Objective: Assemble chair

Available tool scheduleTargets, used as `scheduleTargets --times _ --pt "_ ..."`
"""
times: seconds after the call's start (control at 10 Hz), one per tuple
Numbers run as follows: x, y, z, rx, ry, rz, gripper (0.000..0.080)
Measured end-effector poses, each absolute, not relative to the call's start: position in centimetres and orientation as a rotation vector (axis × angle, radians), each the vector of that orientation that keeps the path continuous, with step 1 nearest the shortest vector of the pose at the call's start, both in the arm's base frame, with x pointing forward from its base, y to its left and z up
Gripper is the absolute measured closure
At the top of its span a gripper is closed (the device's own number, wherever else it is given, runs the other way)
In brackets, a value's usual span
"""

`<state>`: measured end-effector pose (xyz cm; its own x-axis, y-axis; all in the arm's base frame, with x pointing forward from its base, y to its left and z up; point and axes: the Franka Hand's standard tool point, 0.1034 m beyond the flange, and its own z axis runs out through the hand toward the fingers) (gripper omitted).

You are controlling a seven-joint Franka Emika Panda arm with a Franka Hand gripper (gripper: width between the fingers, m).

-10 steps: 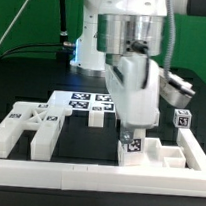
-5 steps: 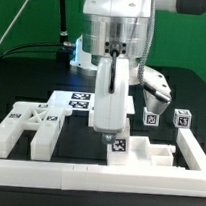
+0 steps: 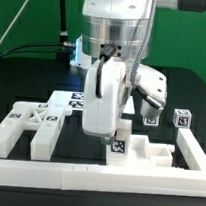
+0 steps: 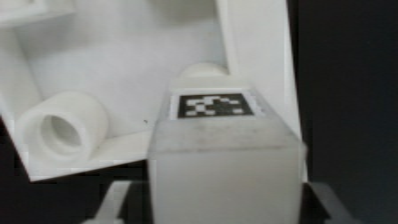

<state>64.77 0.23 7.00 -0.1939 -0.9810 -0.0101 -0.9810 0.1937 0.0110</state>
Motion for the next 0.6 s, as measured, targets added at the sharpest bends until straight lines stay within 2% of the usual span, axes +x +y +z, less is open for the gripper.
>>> scheduleTargets --times 0.1,0.3,0.4,0.6 --pt "64.8 0.2 7.0 -2.015 2.409 0.023 0.0433" --pt "64.8 0.4 7.0 -2.034 2.394 0.025 0.0182" --pt "64.7 1.0 7.0 -2.370 2.117 0.008 0.0160" --pt "64.5 2.7 7.1 -2.609 1.826 0.015 0.0151"
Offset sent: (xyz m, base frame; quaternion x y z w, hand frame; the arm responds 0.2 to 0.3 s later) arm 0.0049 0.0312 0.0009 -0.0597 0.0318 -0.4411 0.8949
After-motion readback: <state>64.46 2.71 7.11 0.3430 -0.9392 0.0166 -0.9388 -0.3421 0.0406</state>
